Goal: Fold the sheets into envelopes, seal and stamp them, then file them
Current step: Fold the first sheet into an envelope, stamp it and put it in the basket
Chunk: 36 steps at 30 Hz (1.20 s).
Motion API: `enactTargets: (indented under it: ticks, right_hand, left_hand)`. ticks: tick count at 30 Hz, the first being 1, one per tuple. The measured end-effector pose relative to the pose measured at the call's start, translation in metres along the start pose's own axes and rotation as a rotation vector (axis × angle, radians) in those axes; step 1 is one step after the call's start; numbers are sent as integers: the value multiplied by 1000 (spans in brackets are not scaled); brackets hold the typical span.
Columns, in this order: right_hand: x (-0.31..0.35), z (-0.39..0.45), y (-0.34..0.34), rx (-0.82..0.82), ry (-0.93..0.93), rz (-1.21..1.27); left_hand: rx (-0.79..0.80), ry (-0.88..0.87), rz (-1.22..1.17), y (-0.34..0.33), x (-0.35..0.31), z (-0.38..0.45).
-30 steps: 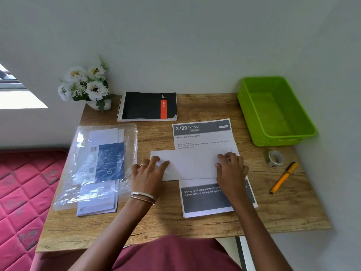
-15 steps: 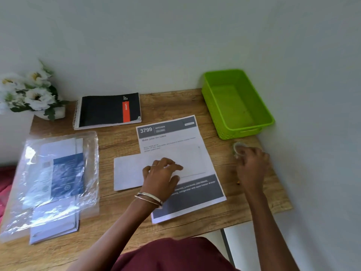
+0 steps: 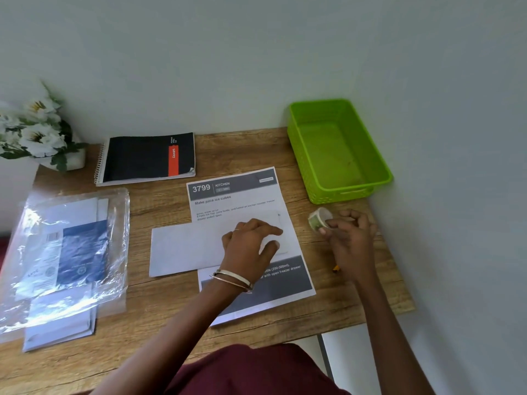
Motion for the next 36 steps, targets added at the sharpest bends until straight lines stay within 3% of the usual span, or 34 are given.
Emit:
enactTargets:
  ticks: [6,12,22,36]
  right_hand:
    - [41,-11,-5,19,75,358]
    - [62,-17,-18,55,103,458]
    - [82,-19,-37,91,138,557]
    - [111,-17,-55,200,265,346]
  left_hand:
    - [-208,-80,-200,33,-16,-15]
    - [-499,-194,-128,63,-23,-37]
    - [-523,-217,-12,77,-5,-45]
    - [-545,-153,-55,94,19,-42]
Point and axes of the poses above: each hand's wrist, its own z-axis towards the middle knuckle, its own y-axis out of the back of the hand, x = y × z, the point moved 5 cm from there along z, towards the middle knuckle, and after that the axes turned 14 degrees about y, right-handed, at the moved point
